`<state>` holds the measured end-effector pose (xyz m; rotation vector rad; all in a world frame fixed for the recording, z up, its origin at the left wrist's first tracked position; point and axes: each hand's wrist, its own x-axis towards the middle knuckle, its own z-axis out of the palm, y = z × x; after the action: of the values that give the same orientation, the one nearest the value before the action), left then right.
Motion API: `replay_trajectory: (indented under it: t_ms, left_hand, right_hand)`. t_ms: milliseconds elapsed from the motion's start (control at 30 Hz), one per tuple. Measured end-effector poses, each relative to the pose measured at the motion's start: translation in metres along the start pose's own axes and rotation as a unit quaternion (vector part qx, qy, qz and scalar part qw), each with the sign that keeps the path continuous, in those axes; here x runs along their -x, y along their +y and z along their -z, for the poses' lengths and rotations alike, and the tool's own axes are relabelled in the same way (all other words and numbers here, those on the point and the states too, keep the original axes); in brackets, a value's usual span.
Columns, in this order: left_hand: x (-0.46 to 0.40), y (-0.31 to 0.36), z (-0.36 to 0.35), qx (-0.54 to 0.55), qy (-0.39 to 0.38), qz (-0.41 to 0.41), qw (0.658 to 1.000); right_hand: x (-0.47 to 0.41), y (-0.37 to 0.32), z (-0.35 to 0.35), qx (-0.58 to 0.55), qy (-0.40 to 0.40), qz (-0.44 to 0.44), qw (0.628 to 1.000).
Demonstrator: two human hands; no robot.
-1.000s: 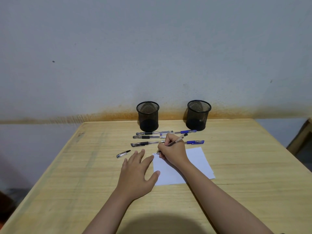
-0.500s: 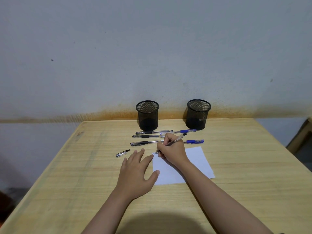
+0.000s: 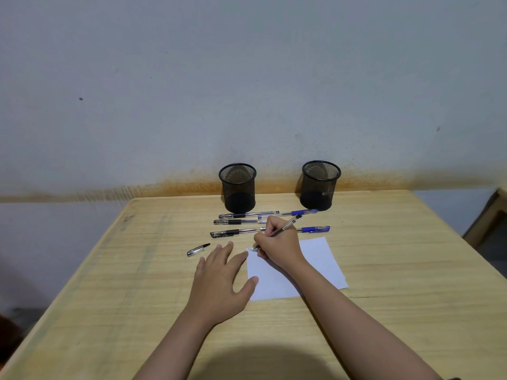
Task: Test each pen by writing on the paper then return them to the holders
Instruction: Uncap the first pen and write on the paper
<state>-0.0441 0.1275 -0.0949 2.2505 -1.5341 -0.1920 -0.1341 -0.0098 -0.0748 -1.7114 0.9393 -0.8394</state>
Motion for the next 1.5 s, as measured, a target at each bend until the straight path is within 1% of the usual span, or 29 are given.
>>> replay_trajectory:
  t_ms: [467,567,633,700,767,800,833,900,967,1033,1167,1233,1267,1367,1433,1500]
  left_hand:
    - [0.000,0.000,0.001,-0.009,-0.001,-0.001,1.000]
    - [0.000,-0.001,0.001,-0.007,0.011,-0.009,1.000]
    - [0.001,0.000,0.002,0.034,0.059,-0.022,0.997]
    - [0.000,-0.002,0.004,0.075,0.150,-0.024,0.986]
    - [-0.005,-0.011,0.007,0.070,0.247,0.000,0.966]
    - [-0.008,-0.018,0.009,0.059,0.277,0.025,0.959]
    - [-0.010,-0.025,0.013,0.052,0.289,0.056,0.954]
    - [-0.013,-0.037,0.019,0.058,0.271,0.130,0.952]
    - [-0.015,-0.042,0.019,0.071,0.231,0.176,0.954]
    - [-0.016,-0.041,0.017,0.054,0.210,0.177,0.960]
    - [-0.017,-0.037,0.022,0.051,0.215,0.174,0.960]
    - [-0.015,-0.037,0.024,0.089,0.223,0.140,0.961]
    - [-0.014,-0.036,0.025,0.137,0.221,0.117,0.958]
    - [-0.010,-0.027,0.031,0.306,0.195,0.085,0.928]
    - [-0.009,-0.020,0.034,0.376,0.185,0.075,0.905]
    - [-0.006,-0.015,0.036,0.417,0.171,0.070,0.890]
  right_hand:
    - [-0.002,0.004,-0.001,0.005,0.016,0.004,1.000]
    - [-0.002,0.005,0.001,-0.026,0.040,-0.002,0.999]
    - [-0.003,0.006,0.001,-0.090,0.052,-0.017,0.994]
    - [-0.004,0.007,0.001,-0.160,0.044,-0.022,0.986]
    - [-0.005,0.007,0.001,-0.185,0.037,-0.008,0.982]
    - [-0.005,0.006,0.001,-0.189,0.034,-0.002,0.981]
    - [-0.005,0.006,0.002,-0.194,0.029,-0.001,0.981]
    - [-0.004,0.006,0.002,-0.207,0.018,-0.011,0.978]
    - [-0.003,0.004,0.002,-0.204,0.011,-0.021,0.979]
    - [0.000,-0.001,0.003,-0.211,0.001,-0.010,0.977]
    - [0.013,-0.017,0.007,-0.207,-0.032,0.029,0.977]
    - [0.020,-0.024,0.008,-0.196,-0.062,0.032,0.978]
    - [0.023,-0.026,0.009,-0.196,-0.077,0.028,0.977]
    - [0.031,-0.028,0.011,-0.216,-0.109,0.007,0.970]
    - [0.034,-0.028,0.012,-0.211,-0.117,-0.004,0.970]
    - [0.036,-0.028,0.013,-0.170,-0.122,0.002,0.978]
